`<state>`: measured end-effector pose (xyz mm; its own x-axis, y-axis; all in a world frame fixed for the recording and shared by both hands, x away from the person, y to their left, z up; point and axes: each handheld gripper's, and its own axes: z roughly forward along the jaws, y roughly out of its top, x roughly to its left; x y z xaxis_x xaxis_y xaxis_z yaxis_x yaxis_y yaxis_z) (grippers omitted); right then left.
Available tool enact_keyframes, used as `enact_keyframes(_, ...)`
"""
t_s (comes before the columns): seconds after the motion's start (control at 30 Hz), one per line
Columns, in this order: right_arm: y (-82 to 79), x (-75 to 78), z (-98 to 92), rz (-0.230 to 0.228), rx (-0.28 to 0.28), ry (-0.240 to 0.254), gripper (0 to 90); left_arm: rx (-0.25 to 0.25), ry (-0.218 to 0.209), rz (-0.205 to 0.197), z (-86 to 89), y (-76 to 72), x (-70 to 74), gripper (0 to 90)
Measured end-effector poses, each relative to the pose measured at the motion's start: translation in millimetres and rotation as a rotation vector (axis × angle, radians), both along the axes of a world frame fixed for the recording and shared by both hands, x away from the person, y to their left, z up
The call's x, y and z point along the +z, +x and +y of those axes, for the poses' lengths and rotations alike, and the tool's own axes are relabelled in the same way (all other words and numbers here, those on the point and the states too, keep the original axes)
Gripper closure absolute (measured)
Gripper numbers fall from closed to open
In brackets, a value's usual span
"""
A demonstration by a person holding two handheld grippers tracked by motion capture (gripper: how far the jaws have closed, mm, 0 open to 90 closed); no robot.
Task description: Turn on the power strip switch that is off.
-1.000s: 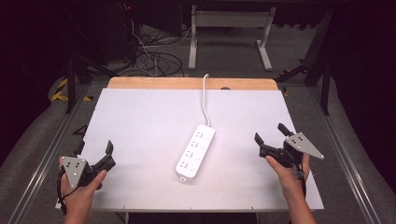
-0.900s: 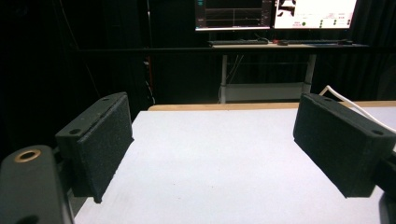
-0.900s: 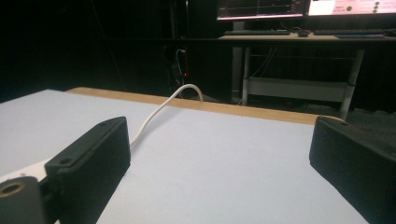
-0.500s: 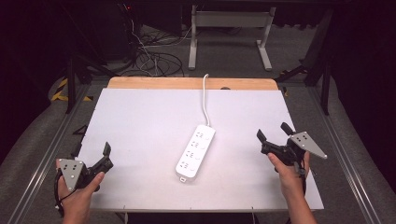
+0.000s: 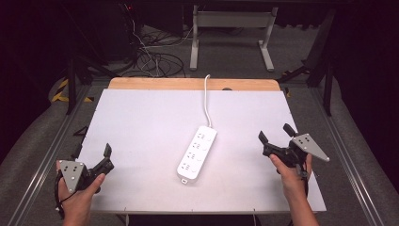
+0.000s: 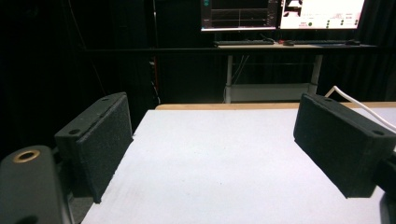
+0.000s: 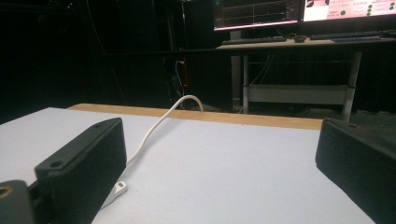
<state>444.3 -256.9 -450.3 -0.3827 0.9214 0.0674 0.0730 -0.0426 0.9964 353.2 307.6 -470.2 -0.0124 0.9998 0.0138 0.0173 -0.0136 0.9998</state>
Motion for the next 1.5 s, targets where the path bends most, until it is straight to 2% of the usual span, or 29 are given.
enact_keyframes(0.47,-0.2,-1.0,0.9,0.007,0.003,-0.018,4.2,-0.004,0.0,0.003,0.1,0.3,-0.3,12.1)
enact_keyframes(1.5,-1.3,-3.2,-0.9,0.023,0.006,-0.021,5.5,-0.013,0.0,0.008,-3.0,3.3,-0.5,12.2)
